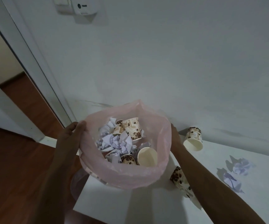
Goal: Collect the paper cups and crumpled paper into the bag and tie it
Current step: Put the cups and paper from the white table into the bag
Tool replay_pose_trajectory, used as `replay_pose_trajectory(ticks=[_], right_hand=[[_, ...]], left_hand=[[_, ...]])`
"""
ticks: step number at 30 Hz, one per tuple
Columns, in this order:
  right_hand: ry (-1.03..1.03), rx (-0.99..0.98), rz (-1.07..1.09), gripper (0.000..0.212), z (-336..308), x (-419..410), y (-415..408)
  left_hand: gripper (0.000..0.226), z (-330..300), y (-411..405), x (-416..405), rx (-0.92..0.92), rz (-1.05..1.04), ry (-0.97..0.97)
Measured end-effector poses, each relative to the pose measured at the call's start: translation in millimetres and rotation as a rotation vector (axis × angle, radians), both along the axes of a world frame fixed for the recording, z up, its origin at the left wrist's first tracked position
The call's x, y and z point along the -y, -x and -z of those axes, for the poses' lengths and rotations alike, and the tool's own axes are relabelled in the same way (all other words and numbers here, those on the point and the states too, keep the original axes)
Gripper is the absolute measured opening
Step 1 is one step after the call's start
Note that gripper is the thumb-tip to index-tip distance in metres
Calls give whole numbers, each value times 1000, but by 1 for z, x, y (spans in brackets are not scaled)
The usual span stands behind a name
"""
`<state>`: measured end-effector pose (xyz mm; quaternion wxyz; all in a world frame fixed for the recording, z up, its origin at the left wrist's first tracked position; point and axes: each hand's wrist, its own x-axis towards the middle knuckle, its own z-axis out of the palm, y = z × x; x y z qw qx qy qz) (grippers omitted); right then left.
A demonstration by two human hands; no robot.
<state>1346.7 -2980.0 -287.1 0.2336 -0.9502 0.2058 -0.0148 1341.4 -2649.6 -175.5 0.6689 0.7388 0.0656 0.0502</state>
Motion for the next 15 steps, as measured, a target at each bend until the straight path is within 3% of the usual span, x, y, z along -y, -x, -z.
replay_pose_trajectory(ticks=[3,6,9,12,15], right_hand=[[-7,81,16,13,-16,12,11],[-169,379,253,9,-50,29,32],[-264,649,321,10,-102,25,47],[-386,762,192,10,-140,-4,51],[-363,661,-78,15,-137,-50,49]], left_hand=[[29,0,-4,11,15,31,-49],[35,-1,-8,23,42,57,-103],[30,-2,-10,33,35,59,-78],[25,1,-4,40,27,56,-69],[24,6,-1,42,15,37,-76]])
